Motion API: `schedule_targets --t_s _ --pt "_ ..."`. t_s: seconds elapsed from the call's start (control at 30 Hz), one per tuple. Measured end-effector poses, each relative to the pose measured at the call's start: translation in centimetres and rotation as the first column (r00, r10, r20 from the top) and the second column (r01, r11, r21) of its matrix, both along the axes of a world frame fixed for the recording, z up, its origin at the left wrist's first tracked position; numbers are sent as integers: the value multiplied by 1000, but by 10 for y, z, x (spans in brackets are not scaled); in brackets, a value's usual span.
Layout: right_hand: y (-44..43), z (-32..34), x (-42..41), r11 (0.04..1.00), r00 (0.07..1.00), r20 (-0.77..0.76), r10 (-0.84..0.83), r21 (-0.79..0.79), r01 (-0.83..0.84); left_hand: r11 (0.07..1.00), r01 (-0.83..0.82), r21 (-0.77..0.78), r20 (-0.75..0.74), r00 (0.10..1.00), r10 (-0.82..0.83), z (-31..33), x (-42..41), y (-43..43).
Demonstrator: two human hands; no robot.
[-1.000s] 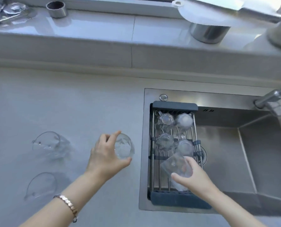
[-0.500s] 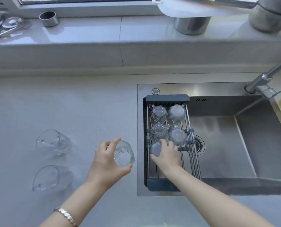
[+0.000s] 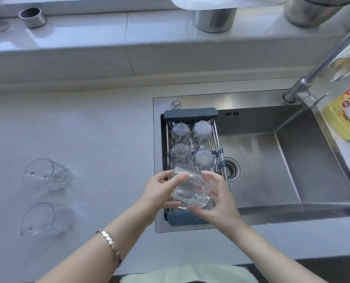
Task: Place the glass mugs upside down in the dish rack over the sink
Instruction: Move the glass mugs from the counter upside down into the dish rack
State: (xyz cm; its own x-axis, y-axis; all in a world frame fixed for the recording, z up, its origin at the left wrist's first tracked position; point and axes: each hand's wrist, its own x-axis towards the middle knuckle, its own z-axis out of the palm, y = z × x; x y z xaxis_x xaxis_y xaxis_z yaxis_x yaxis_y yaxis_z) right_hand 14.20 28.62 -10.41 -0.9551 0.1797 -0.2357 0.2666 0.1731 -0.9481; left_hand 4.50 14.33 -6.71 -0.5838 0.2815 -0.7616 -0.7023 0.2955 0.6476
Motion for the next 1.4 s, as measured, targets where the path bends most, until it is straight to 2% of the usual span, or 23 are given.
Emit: schedule_targets --t_s 0.07,0.1,0.13,0.17,0.23,0.27,0.33,0.4,0.47,0.6,0.77,0.87,0.97,1.07,1.13,1.23,1.4 --pt "16 5 6 991 999 -2 -53 126 53 990 140 28 46 989 -141 -7 3 15" --pt "25 8 9 976 999 17 -51 214 46 977 215 -5 17 977 -215 -10 4 20" --pt "34 9 11 957 997 60 -50 289 31 949 298 -102 -74 949 -306 -15 4 24" --pt "42 9 12 938 991 121 -61 346 16 894 368 -254 -201 884 -421 -21 2 26" --pt "53 5 9 888 959 262 -112 459 -21 706 404 -581 -385 628 -676 -33 -4 25" --pt "56 2 6 858 936 323 -141 511 -46 602 400 -690 -404 477 -780 -39 -9 24" --pt "57 -7 -5 803 893 410 -184 586 -104 393 407 -825 -333 213 -919 -53 -18 24" --pt "54 -17 -20 762 859 470 -203 627 -163 233 396 -888 -225 68 -972 -66 -24 27" --pt "49 -28 -33 726 832 510 -219 654 -210 166 365 -916 -170 20 -985 -76 -28 31" --pt "39 -48 -48 688 804 520 -288 697 -204 168 325 -931 -175 9 -985 -86 -33 33" --pt "27 -62 -45 690 831 376 -410 723 13 216 347 -913 -212 48 -976 -90 -31 30" --pt "17 -67 -38 673 834 316 -452 734 87 244 359 -901 -233 75 -970 -91 -32 28" --pt "19 -65 -45 707 811 378 -447 704 62 261 364 -894 -241 102 -965 -91 -32 28" --pt "28 -55 -52 788 813 451 -367 615 15 280 364 -888 -253 121 -960 -88 -26 26" --pt "35 -43 -50 838 825 455 -336 543 42 359 362 -860 -309 190 -932 -79 -21 18" --pt "33 -28 -41 862 855 438 -278 506 22 489 344 -801 -397 306 -865 -60 -15 -11" --pt "22 -31 -40 815 891 379 -251 580 -17 552 295 -780 -412 421 -808 -37 -8 -87"
